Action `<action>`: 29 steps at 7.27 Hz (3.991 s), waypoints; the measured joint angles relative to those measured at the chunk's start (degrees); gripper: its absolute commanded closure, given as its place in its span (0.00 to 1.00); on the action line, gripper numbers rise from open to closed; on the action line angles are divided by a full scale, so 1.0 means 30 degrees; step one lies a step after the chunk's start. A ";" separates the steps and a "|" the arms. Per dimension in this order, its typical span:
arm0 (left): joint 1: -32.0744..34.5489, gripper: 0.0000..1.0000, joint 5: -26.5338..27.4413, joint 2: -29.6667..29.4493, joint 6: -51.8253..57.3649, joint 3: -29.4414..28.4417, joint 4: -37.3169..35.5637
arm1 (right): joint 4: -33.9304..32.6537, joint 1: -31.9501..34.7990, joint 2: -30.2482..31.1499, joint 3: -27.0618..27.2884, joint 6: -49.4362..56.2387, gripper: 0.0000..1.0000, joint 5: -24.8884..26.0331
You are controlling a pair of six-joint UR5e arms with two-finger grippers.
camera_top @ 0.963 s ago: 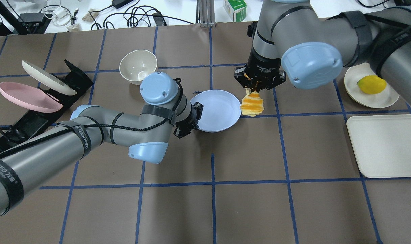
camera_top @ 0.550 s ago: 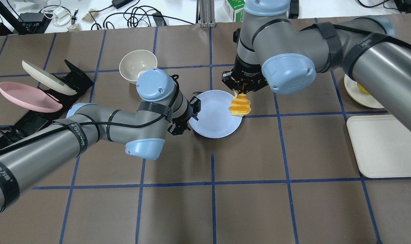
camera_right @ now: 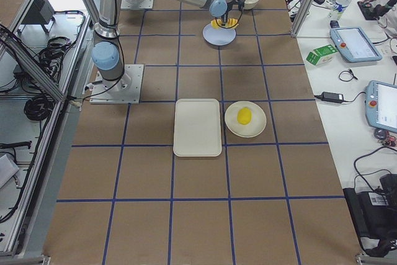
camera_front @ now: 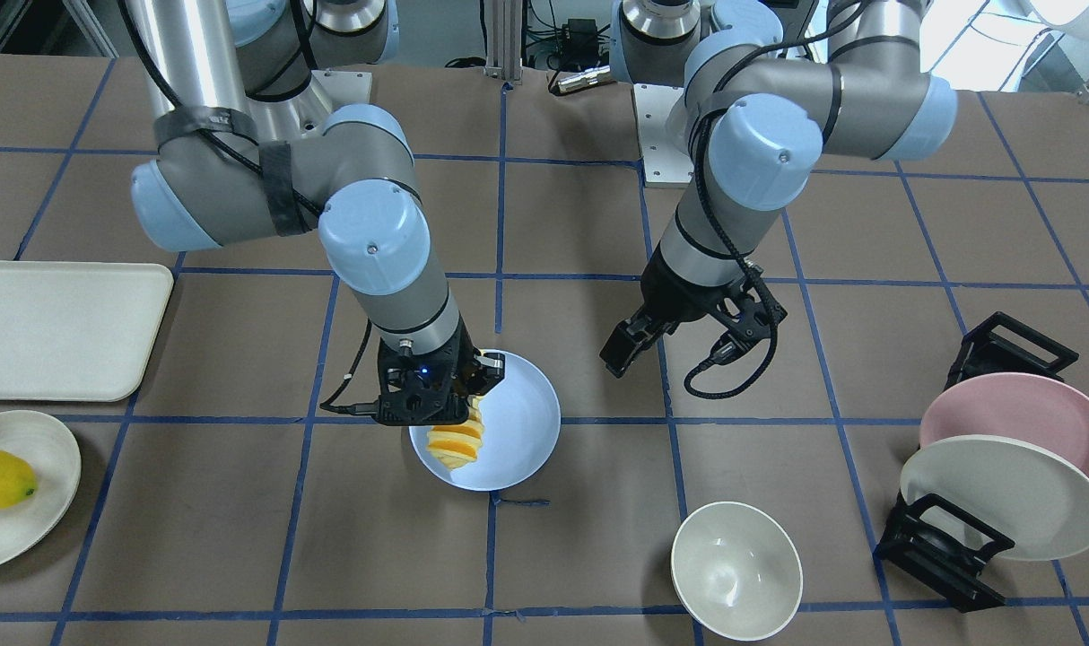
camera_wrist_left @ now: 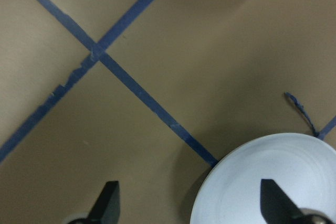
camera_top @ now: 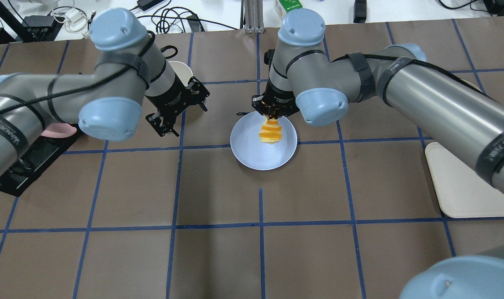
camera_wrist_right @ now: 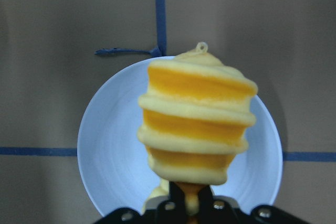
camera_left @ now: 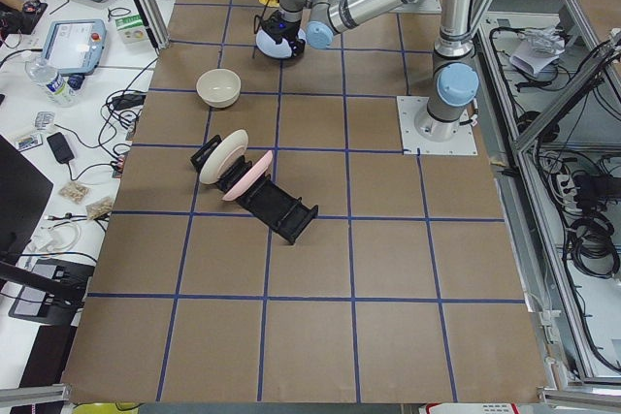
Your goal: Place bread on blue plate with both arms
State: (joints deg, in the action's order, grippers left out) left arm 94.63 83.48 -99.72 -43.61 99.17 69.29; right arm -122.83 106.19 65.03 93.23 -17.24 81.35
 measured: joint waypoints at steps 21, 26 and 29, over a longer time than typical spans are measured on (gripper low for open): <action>-0.0147 0.00 0.2149 0.1645 1.3346 -0.3899 0.6226 | 0.9344 -0.4982 0.7458 -0.1485 0.3117 0.00 0.3563; -0.0285 0.00 0.2033 0.2092 1.3363 -0.4071 0.6069 | 1.2026 -0.5435 0.7896 -0.1879 0.4764 0.00 0.2614; -0.0251 0.00 0.2001 0.2154 1.3352 -0.3985 0.6070 | 1.2067 -0.5449 0.7912 -0.1890 0.4904 0.00 0.2624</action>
State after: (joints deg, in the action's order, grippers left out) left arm 93.87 89.48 -93.26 -3.55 87.22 87.50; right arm -86.63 89.85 88.76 87.56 -2.53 89.22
